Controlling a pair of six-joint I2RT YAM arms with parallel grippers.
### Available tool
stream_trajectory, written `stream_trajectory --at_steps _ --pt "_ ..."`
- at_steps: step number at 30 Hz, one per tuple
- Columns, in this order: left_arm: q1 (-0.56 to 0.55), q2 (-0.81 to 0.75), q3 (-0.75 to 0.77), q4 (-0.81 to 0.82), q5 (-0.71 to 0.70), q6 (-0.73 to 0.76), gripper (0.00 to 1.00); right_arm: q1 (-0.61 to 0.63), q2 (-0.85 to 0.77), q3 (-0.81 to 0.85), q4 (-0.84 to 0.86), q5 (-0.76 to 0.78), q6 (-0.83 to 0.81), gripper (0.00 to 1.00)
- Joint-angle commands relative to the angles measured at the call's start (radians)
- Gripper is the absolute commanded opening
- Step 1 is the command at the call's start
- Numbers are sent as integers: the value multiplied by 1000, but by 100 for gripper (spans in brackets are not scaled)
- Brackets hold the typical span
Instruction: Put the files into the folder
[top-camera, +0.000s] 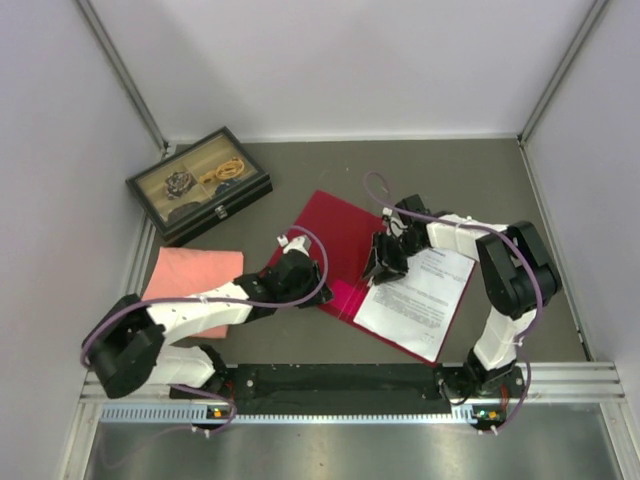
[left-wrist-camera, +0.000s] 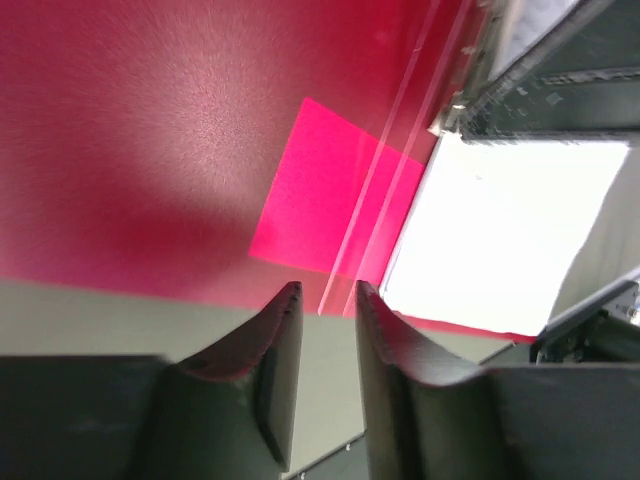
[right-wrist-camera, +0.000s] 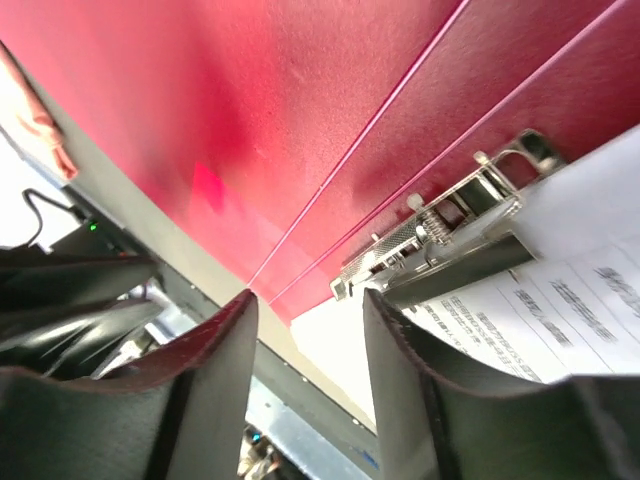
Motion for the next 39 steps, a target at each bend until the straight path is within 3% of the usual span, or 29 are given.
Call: stream_trajectory --at_steps 1,7,10,11,13,17,22,25,39 --pt "15 -124 34 -134 -69 80 38 -21 -78 66 -90 79 -56 49" --pt "76 -222 75 -234 -104 126 55 -29 -150 25 -115 122 -50 51" --pt "183 -230 89 -234 -4 185 63 -29 -225 39 -170 237 -53 51" --pt "243 -220 98 -236 23 199 75 -29 -239 46 -210 353 -48 51" --pt "298 -201 123 -234 134 247 79 -31 -262 46 -239 473 -30 52" --pt "412 -140 222 -297 211 331 82 -44 -303 -30 -144 602 25 71" --pt "522 -88 268 -302 356 361 89 -47 -250 -56 -52 621 0 92" --pt "565 -74 278 -301 388 357 93 -47 -170 -29 -6 602 -49 96" --pt "671 -25 238 -332 349 331 95 -47 149 247 138 448 -415 97"
